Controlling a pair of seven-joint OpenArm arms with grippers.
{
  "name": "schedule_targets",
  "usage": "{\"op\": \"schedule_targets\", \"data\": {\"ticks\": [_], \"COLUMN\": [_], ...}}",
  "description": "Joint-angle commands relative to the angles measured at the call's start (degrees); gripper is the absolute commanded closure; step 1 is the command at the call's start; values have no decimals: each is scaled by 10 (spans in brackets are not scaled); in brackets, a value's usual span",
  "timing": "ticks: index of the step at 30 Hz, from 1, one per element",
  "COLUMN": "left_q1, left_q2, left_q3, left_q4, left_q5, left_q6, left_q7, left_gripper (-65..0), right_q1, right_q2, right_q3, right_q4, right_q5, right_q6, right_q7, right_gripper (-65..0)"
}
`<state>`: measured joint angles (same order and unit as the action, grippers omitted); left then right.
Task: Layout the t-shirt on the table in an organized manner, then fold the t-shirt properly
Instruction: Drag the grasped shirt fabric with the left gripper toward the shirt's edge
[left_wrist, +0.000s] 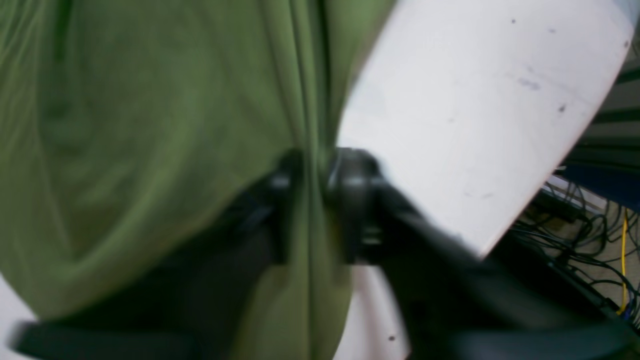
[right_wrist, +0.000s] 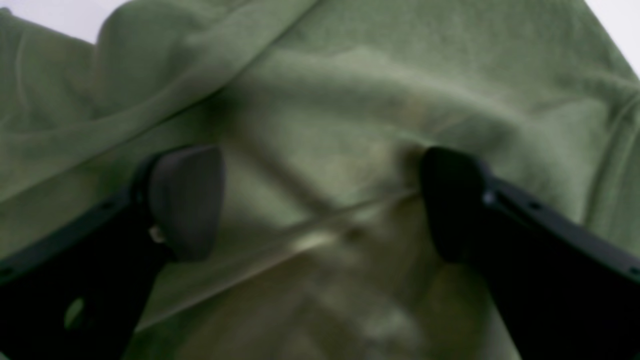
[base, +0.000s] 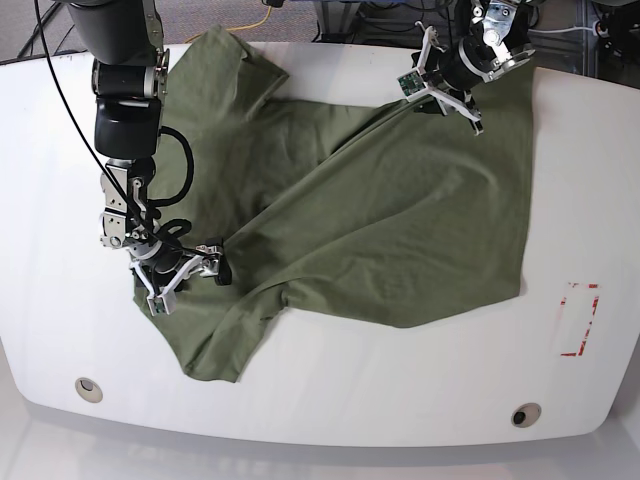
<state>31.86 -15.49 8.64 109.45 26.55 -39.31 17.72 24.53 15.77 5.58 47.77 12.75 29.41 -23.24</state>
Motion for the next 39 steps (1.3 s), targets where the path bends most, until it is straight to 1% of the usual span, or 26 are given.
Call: {"op": "schedule_targets", "data": {"ticks": [1,4,6,12,16,21,24,28,30,32,35,36,39], "left_q1": [3,-9,-12,-31,-37,-57,-74,-98,-119,-142,-171,-179,-213], "left_q2": [-3,-3,-3,-5,-14,-13,-12,0,13,23,41,45,51], "left_q3": [0,0,0,-2,-12,-51,-91,-145,-183,-212,-252,-260,-281], "left_q4": [7,7,9,27,43,45,44,37,28,15,-10,-17,-47], "left_q5": [2,-3,-16,-57,-82,-118,-138,-175,-195,-199,-201,-201,-202], "left_q6": [-7,-7,-7,-7,-7,-7,-7,-7,-7,-7,-7,-7,-7], "left_q7": [7,7,7,8,8,8,8,8,8,8,17,21,40], "left_gripper": [-285,-358,-386,-393,-393,-393,-392,-392,-392,-392,-392,-392,-392], "right_q1": [7,1,-2,-10,-29,-60,-91,-142,-171,-193,-228,-237,-269], "right_q2": [12,12,12,12,12,10,10,7,-5,-18,-32,-34,-41], "right_q3": [3,11,24,56,65,67,69,84,95,104,119,122,144], "right_q4": [31,61,91,195,278,378,441,500,532,557,583,588,599], "right_q5": [-8,-8,-8,-8,-8,-8,-8,-8,-8,-15,-15,-15,-9], "right_q6": [-12,-12,-11,-9,-8,-8,-9,-12,-12,-12,-12,-12,-13], "right_q7": [-16,-29,-51,-133,-173,-222,-249,-252,-252,-252,-252,-252,-252], "right_gripper": [-614,-614,-614,-615,-617,-615,-614,-606,-566,-512,-452,-444,-472]}}
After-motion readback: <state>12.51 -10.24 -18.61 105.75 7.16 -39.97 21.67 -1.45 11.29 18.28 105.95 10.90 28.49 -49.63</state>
